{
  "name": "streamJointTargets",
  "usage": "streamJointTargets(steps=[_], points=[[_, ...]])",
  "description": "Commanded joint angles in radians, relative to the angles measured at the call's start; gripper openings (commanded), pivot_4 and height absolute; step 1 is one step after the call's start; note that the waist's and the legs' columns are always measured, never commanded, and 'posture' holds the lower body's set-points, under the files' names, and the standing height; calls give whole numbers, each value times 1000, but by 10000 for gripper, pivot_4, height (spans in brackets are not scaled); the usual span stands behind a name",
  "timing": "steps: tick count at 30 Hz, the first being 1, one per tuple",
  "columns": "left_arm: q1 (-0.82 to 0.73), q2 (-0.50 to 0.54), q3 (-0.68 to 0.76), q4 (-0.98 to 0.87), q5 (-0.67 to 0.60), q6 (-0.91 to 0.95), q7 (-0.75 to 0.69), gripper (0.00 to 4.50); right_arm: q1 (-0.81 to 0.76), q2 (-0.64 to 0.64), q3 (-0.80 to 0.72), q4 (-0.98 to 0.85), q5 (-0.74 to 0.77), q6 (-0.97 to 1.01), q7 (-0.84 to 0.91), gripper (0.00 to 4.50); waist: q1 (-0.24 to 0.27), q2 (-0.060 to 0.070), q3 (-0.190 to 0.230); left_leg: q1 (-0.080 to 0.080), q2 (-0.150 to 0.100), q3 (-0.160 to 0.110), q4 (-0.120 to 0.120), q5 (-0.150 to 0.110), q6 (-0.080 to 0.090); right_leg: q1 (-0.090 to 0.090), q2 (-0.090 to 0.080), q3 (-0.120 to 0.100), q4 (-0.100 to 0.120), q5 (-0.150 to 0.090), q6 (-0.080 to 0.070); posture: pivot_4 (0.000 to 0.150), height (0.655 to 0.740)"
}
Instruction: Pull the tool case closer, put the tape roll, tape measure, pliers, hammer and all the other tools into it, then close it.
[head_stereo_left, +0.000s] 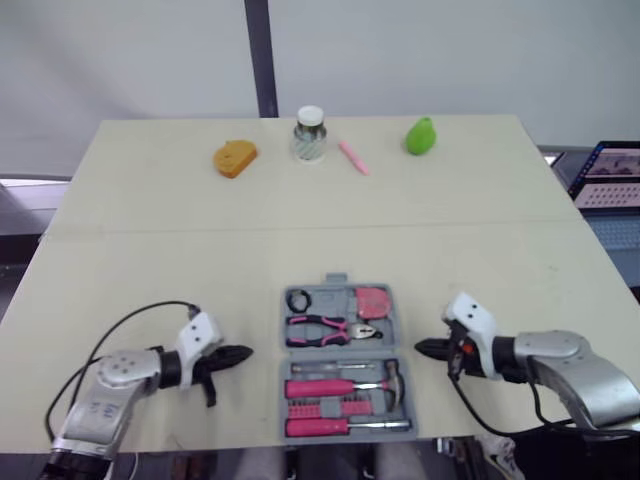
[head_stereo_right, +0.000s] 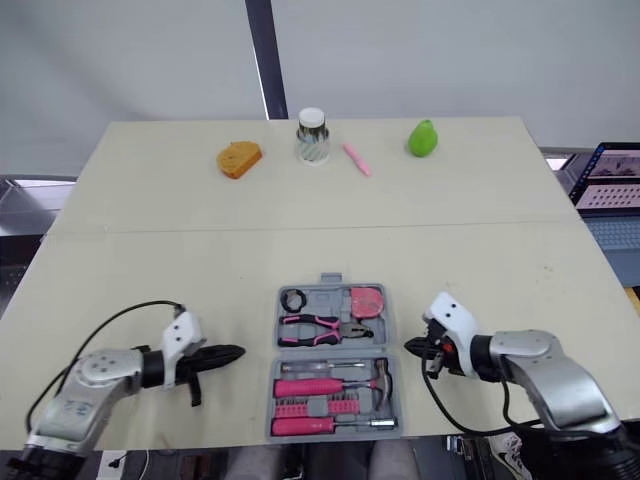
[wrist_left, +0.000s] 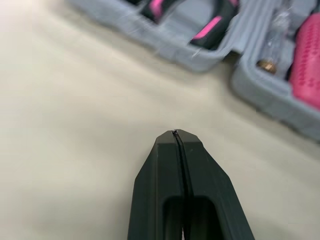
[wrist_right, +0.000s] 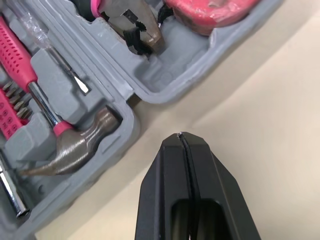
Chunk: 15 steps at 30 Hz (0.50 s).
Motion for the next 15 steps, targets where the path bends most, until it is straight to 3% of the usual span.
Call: streamJointTargets(steps=[1,6,15], points=[[22,17,52,-120,-100,-8,-59,106,-5,-29,-60,-4,51,-19,45,71,3,0,0,0,0,0,0,0,0,0,-1,1,0,0,0,1500,6950],[42,15,37,-308,-180,14,-85,106,-56,-28,-120,16,137,29,54,71,2,0,1,0,0,-1,0,0,0,1,-3,2,-1,0,0,1500,6950],[77,-62,-175,-291,-8,-207,-66,106,-200,-8,-95,135,184,69,57,71,0,0,1,0,0,1,0,0,0,1,2,0,-1,0,0,1500,6950]])
